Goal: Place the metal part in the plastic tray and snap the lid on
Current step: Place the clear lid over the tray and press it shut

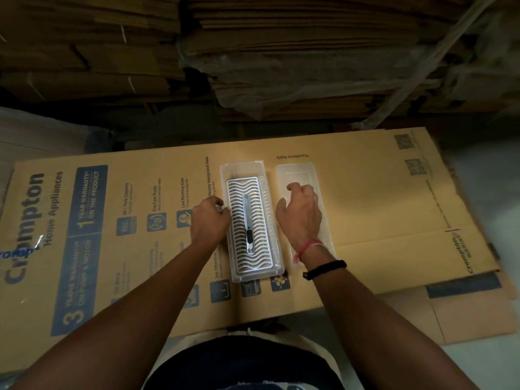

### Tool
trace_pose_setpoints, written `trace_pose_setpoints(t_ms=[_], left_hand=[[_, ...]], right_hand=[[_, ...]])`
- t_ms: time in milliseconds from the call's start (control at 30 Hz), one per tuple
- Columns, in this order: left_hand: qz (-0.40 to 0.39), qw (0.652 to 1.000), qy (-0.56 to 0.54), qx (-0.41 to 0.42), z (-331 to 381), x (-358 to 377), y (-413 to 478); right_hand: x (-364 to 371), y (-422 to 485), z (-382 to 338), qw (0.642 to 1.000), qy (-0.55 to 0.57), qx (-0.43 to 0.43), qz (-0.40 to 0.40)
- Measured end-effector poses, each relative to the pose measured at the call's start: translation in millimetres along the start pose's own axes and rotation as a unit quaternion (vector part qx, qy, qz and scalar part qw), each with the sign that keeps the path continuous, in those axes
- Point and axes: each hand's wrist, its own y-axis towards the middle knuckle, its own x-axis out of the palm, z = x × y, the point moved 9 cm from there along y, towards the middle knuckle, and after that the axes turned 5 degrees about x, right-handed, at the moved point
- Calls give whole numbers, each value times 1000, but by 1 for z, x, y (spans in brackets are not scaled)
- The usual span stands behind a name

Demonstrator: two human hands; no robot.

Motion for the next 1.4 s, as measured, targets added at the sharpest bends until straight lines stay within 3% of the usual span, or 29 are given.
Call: trace_pose_setpoints(t_ms=[233,367,567,733,900,1100,1400], left_hand=[[22,1000,16,-1,0,8,-5],[33,998,53,-17,-2,9,-9],[59,998,28,-24,-1,6,-15],[56,985,-121,-109,-14,10,-17],[56,959,-209,-184,-24,11,-25],[64,934,-285,-206,-26,7,-32],[23,928,-317,-195,-34,13,-36]], right_hand=[[49,-6,79,975,-132,101,-149],[63,-13,98,964,-155,128,-176],[51,-4,94,972,-142,125,-138],[24,1,71,982,-82,143,-94],[9,-18,17,992,-1,97,-84],[30,-59,-23,993,-36,34,-108],[63,-78,-30,990,-87,35,-106]])
